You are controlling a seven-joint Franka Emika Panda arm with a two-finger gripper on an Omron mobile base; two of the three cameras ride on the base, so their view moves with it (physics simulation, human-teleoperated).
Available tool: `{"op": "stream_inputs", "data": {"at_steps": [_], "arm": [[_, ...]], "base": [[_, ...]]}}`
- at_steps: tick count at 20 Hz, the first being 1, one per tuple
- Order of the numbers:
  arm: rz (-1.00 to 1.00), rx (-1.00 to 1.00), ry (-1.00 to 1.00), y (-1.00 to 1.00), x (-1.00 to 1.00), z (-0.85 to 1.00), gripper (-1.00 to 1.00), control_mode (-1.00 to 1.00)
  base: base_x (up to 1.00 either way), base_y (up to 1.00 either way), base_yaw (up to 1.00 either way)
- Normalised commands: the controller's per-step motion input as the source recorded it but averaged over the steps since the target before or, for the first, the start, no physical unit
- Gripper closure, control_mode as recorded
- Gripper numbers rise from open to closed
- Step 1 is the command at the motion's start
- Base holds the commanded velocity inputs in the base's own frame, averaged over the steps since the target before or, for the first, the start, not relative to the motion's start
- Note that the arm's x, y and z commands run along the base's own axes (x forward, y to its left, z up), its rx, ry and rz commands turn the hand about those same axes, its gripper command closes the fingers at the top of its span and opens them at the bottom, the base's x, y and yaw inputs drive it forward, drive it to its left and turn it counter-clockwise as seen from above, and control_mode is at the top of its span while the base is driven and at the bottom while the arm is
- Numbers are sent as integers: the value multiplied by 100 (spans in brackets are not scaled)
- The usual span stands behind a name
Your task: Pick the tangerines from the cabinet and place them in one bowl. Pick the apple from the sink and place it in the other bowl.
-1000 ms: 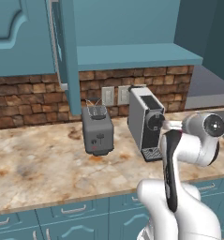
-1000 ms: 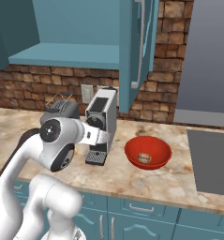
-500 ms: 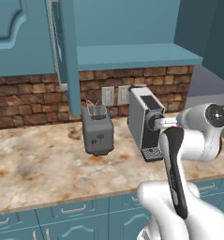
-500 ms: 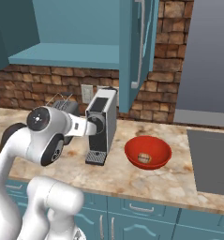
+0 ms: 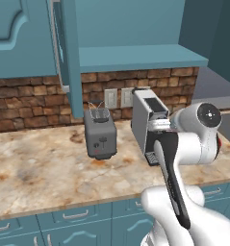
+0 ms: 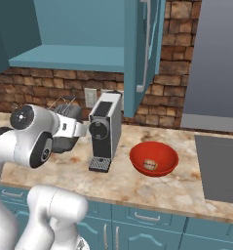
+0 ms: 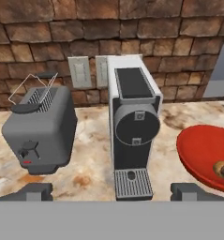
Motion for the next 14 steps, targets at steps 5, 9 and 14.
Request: {"op": "stream_inputs", "data": {"at_steps": [5, 9, 14], "arm": [[-1, 0, 0, 4, 0, 0, -100, -100], [0, 0, 0, 0, 0, 0, -100, 100], [0, 0, 0, 0, 0, 0, -100, 100]], "base": [[0, 0, 0], [-16, -17, 1], [-81, -43, 0]]}}
